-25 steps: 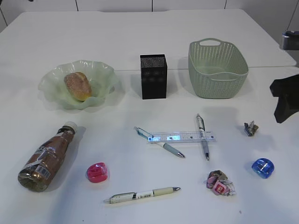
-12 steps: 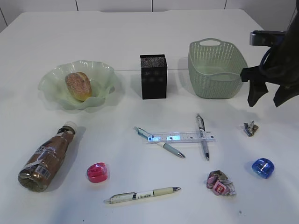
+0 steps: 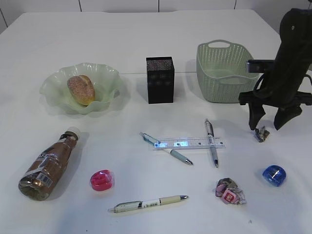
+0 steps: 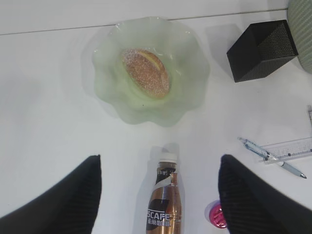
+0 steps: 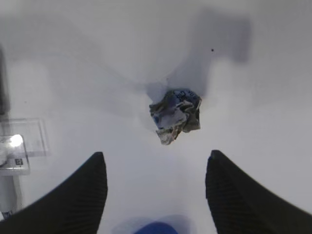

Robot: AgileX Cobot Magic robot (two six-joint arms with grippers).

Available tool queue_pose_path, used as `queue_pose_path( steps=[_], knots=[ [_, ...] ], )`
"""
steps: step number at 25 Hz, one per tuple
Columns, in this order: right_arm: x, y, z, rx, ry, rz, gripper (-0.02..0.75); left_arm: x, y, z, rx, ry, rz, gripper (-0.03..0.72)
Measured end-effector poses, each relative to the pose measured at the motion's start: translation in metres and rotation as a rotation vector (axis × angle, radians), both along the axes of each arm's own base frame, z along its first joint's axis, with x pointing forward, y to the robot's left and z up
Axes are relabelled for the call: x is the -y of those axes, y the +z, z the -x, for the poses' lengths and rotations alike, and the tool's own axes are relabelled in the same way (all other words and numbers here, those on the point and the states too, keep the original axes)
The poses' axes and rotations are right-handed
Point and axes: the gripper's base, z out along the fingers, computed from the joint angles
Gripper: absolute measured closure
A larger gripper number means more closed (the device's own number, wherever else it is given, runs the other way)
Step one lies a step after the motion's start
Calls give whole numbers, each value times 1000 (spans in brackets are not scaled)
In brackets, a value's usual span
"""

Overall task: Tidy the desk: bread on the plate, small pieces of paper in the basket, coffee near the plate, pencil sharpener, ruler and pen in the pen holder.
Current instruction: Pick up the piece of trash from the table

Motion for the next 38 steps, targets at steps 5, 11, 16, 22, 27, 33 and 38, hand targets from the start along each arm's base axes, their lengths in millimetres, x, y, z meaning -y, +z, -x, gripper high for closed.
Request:
queue_pose_path(
  steps=[5,11,16,22,27,33,38],
  knots=[
    [0,-22,-3,-51,-2,3,239,0,0,0,-1,0,0,161],
    [1,-32,-6,-61,6,19,239,0,0,0,-1,0,0,161],
    [4,-30,-13,-31,21,47,239,0,0,0,-1,0,0,161],
    [4,-25,-18,2,22,51,239,0,0,0,-1,0,0,161],
    [4,-25,-18,5,23,53,239,0,0,0,-1,-1,-1,162],
    [4,-25,-18,5,21,53,239,0,0,0,-1,-1,-1,163],
    [4,-26,-18,-1,21,53,239,0,0,0,-1,-1,-1,169]
  ],
)
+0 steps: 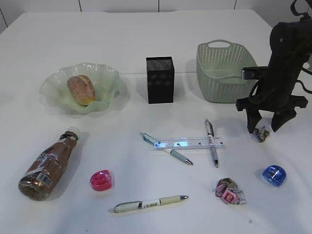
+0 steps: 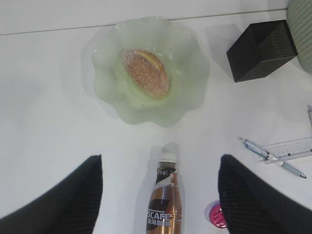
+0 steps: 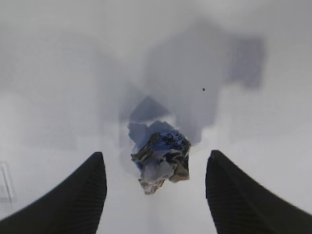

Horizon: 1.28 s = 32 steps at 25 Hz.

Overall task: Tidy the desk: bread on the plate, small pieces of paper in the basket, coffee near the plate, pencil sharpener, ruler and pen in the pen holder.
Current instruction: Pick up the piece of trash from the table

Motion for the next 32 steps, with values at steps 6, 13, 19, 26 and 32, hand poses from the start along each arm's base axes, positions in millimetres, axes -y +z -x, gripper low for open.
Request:
queue_pose_path(
  steps=[6,13,19,26,32],
  knots=[
    [0,-9,1,-34,0,1,239,0,0,0,0,0,0,174],
    [0,-10,1,-39,0,3,239,0,1,0,2,0,0,185],
    [0,-10,0,-27,1,3,239,0,1,0,2,0,0,186],
    [0,-10,0,-26,1,3,240,0,1,0,2,0,0,186],
    [0,-10,1,-43,0,3,239,0,1,0,2,0,0,188]
  ],
)
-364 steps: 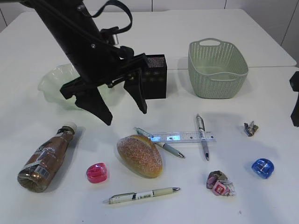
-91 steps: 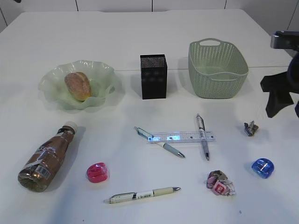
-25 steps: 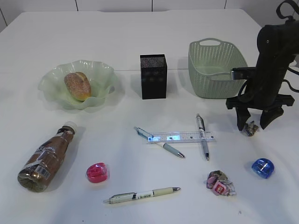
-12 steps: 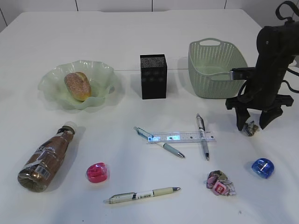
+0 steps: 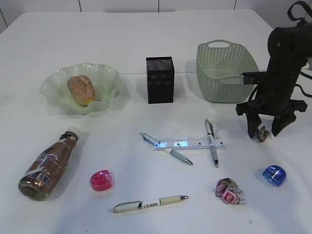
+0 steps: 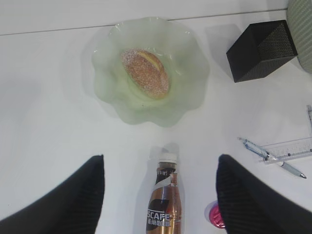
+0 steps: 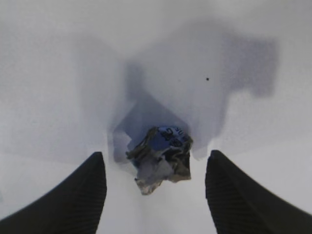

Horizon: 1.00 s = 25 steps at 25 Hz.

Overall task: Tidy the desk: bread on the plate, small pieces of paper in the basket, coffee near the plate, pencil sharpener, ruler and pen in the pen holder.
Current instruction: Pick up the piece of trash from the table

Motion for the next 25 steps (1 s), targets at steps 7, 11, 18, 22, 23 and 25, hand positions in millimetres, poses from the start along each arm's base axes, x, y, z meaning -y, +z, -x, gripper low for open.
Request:
queue_pose_path(
  steps=[7,11,18,22,23,25],
  knots=[
    [0,-2,0,-9,0,0,239,0,0,0,0,0,0,188],
    [0,-5,0,-15,0,1,239,0,0,0,0,0,0,189],
    [0,-5,-1,-7,1,2,252,0,0,0,0,0,0,202],
    [0,-5,-2,3,2,3,416,0,0,0,0,0,0,218],
    [0,-5,-2,5,3,4,454,0,0,0,0,0,0,219],
    [1,-5,-2,6,5,8,500,0,0,0,0,0,0,221]
  ],
)
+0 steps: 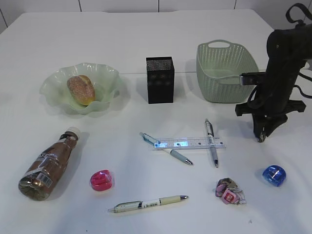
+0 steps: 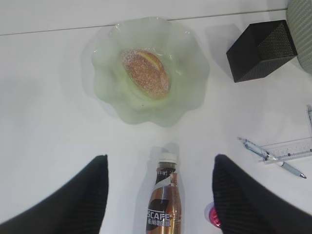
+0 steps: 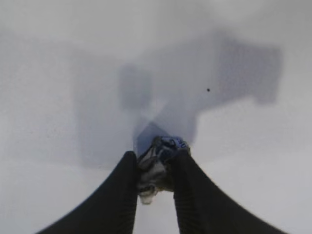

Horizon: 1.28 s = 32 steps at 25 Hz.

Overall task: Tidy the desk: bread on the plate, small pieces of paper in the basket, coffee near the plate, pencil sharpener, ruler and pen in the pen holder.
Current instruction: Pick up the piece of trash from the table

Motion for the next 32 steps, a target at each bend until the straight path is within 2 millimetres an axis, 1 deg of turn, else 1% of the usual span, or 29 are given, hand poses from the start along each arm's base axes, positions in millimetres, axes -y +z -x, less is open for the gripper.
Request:
queue_pose_path(
  steps=[2,3,4,5,6,7,8,14,22,26,28,32],
  knots=[
    [0,0,0,0,0,0,500,0,0,0,0,0,0,221],
    [1,1,0,2,5,9,569,0,0,0,0,0,0,221],
    [1,1,0,2,5,9,569,0,0,0,0,0,0,221],
    [1,1,-1,4,6,11,622,0,0,0,0,0,0,221],
    [1,1,-1,2,7,13,643,0,0,0,0,0,0,221],
    [1,1,0,0,8,14,682,0,0,0,0,0,0,221],
    [1,1,0,0,8,14,699,0,0,0,0,0,0,221],
    [1,1,1,-15,7,16,712,0,0,0,0,0,0,221],
    [1,2,10,-114,0,15,714,0,0,0,0,0,0,222],
    [1,2,11,-123,-3,10,715,0,0,0,0,0,0,222],
    [1,3,10,-124,-5,6,715,0,0,0,0,0,0,222],
    [-1,15,1,-76,-10,-6,715,0,0,0,0,0,0,222]
  ],
)
